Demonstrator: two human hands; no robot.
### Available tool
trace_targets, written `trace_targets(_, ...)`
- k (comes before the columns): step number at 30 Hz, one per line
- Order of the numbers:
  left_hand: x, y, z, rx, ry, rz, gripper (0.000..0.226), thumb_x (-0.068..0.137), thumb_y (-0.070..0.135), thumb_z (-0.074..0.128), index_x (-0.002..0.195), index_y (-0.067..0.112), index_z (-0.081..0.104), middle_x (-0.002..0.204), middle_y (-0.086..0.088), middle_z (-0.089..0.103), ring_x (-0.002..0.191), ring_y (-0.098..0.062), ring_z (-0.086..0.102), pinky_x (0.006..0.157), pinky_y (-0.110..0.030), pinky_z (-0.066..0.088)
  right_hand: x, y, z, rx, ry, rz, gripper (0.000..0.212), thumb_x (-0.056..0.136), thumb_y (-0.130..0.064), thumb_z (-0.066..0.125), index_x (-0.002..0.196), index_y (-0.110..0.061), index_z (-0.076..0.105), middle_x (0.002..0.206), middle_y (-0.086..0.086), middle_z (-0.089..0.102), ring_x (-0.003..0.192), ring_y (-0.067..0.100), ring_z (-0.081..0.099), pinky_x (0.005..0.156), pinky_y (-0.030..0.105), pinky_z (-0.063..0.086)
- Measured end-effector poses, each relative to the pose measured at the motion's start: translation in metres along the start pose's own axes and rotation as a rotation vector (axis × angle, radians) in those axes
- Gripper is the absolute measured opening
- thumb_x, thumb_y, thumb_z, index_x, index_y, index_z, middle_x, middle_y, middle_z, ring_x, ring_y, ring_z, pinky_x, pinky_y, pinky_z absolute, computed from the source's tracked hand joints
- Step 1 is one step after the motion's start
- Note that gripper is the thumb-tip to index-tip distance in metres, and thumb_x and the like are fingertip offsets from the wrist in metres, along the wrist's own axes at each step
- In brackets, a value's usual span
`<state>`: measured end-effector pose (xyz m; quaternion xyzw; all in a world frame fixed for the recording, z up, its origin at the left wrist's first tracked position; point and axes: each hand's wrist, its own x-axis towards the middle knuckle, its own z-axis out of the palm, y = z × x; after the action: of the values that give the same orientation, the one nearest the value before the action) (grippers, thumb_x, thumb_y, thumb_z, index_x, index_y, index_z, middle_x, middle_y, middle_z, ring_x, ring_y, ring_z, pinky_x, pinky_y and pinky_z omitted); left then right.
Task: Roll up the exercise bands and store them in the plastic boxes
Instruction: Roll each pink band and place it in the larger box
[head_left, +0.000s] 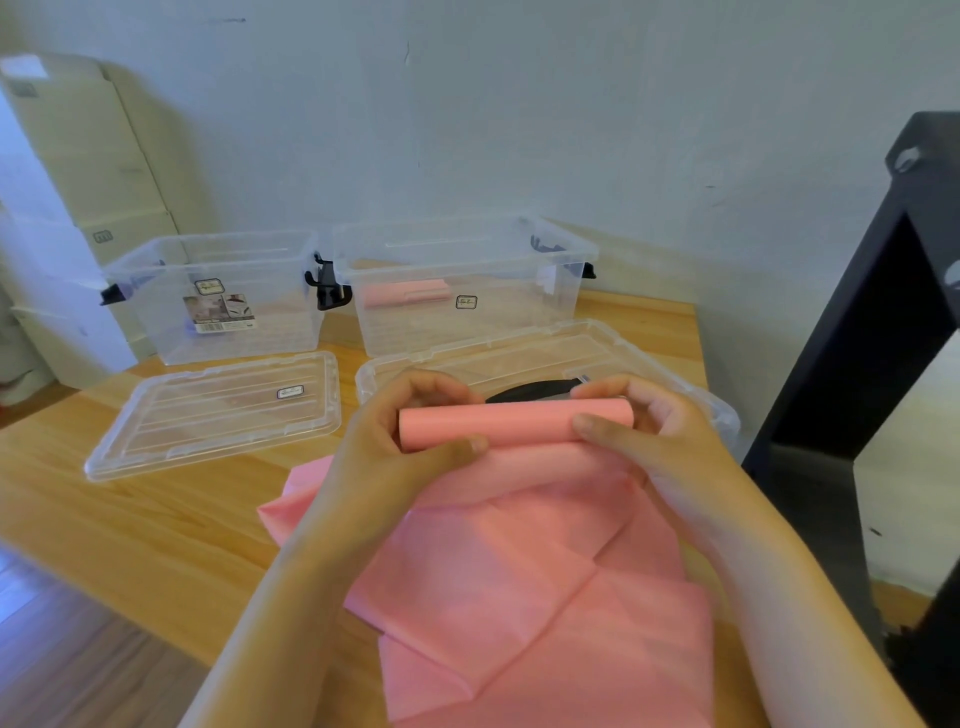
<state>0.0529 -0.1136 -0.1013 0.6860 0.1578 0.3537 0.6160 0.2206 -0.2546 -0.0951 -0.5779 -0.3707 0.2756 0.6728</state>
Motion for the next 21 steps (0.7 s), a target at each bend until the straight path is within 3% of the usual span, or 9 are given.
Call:
trace_targets(3,0.000,-0.002,0.002,-0.047,0.003,-0.082,0.039,0.062,0.016,0.087,0.095,0.024,0.068,0.092,0.009,0.070,0.086,-0.011,0.065,0.070,-0.022,0.052,-0.001,-0.002,0.005,0.016,0.041,-0.045,0.034,0.059,-0.019,0.079,0.091,-0.021,0.066,0.078,-0.010,0.068,0.071,0.007,0.061,0.056,0.016,0.047)
trace_targets(7,0.002,-0.004,0.007,-0.053,0.067,-0.042,0.031,0.062,0.017,0.086,0.085,0.026,0.068,0.081,0.009,0.064,0.075,-0.009,0.060,0.065,-0.018,0.048,0.002,0.002,0.011,0.132,0.201,-0.030,0.051,0.059,-0.019,0.078,0.104,-0.023,0.053,0.087,-0.005,0.071,0.075,0.010,0.065,0.057,0.025,0.052)
trace_targets(10,0.004,-0.007,0.008,-0.062,0.105,-0.036,0.022,0.063,0.023,0.079,0.079,0.033,0.069,0.082,0.010,0.064,0.077,-0.010,0.061,0.068,-0.023,0.049,0.004,0.003,0.015,0.128,0.286,-0.043,0.038,0.073,-0.005,0.075,0.101,-0.018,0.051,0.097,0.004,0.069,0.083,0.016,0.065,0.064,0.036,0.056)
trace_targets(14,0.003,-0.008,0.009,-0.096,0.109,-0.055,0.030,0.052,0.039,0.080,0.080,0.034,0.070,0.085,0.008,0.066,0.080,-0.015,0.062,0.073,-0.030,0.049,0.001,0.003,0.015,0.078,0.283,-0.102,0.024,0.077,-0.002,0.072,0.093,-0.014,0.059,0.083,0.001,0.071,0.078,0.015,0.067,0.064,0.038,0.058)
trace_targets(21,0.003,-0.006,0.006,-0.169,0.133,-0.118,0.037,0.047,0.038,0.083,0.081,0.032,0.070,0.095,-0.001,0.066,0.084,-0.019,0.064,0.076,-0.033,0.051,0.000,-0.001,0.017,0.106,0.271,-0.157,0.025,0.078,0.008,0.068,0.088,-0.015,0.067,0.072,-0.002,0.071,0.067,0.007,0.067,0.051,0.018,0.051)
